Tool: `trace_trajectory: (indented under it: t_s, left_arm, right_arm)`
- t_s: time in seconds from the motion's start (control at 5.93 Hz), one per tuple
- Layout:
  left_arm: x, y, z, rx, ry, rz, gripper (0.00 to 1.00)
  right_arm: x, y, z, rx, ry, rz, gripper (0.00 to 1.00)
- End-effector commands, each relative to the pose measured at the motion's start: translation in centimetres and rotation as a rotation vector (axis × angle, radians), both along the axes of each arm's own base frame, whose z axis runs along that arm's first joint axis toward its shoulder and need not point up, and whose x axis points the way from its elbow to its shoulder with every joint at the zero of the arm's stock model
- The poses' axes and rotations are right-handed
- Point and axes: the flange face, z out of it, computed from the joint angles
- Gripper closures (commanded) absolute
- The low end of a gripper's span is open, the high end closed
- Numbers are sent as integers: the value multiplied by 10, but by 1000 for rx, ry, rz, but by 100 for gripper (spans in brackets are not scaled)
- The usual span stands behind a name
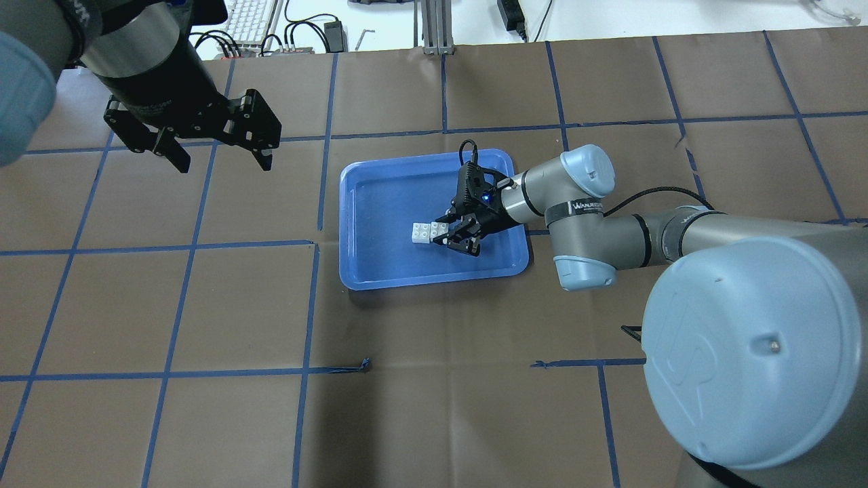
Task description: Assemble white blocks and place on blue tray
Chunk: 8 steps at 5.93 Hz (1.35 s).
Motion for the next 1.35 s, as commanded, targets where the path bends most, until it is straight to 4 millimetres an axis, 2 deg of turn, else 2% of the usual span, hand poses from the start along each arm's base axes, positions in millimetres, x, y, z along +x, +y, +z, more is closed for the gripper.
trace_trajectory:
  t_s: [0.0, 0.67, 0.84, 1.01, 1.18]
  left_arm:
    - [0, 0, -1, 1, 0, -1, 1]
    - [0, 0, 0, 0, -1, -1, 1]
    - [1, 0, 0, 0, -2, 1, 1]
    - [1, 0, 0, 0, -2, 1, 1]
    - [0, 0, 0, -2, -1, -1, 1]
  right_arm:
    - [-1, 5, -2, 2, 0, -1, 77]
    - [0, 1, 0, -21, -4, -1, 77]
    - [0, 1, 0, -19, -4, -1, 74]
    - [0, 1, 0, -18, -10, -1, 61]
    - [1, 2, 0, -17, -13, 0, 53]
